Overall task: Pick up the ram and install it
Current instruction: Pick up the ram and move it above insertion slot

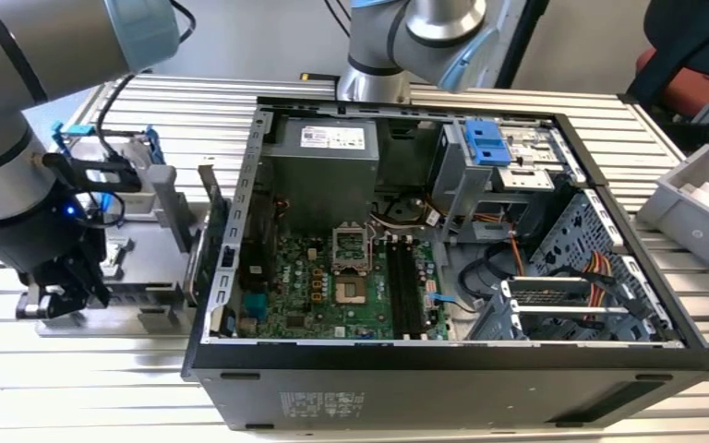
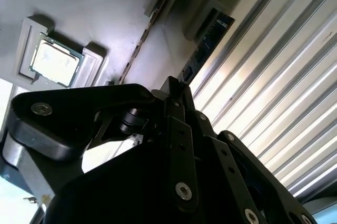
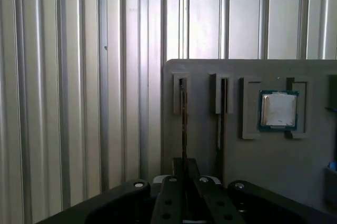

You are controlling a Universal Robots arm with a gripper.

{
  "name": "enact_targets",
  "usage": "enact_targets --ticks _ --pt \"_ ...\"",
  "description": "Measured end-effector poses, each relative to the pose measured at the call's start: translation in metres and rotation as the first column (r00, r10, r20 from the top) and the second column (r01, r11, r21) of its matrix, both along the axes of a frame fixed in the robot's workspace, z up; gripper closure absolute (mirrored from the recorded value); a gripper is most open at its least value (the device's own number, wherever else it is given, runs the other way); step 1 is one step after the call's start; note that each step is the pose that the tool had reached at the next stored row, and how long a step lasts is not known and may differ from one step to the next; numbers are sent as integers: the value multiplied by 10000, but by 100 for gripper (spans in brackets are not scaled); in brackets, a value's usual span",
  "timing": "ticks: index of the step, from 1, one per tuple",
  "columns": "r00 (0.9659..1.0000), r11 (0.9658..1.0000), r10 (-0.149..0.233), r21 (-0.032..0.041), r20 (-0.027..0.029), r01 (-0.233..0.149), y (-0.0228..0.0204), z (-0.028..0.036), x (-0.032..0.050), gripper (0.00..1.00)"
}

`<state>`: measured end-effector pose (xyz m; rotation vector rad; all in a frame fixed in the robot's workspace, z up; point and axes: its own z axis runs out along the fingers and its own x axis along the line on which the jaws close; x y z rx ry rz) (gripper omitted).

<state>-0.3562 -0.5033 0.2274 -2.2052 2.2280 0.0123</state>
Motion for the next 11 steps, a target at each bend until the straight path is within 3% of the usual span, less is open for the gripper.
enact_targets --ticks 11 --pt "10000 10000 1 0 8 -1 0 143 -3 100"
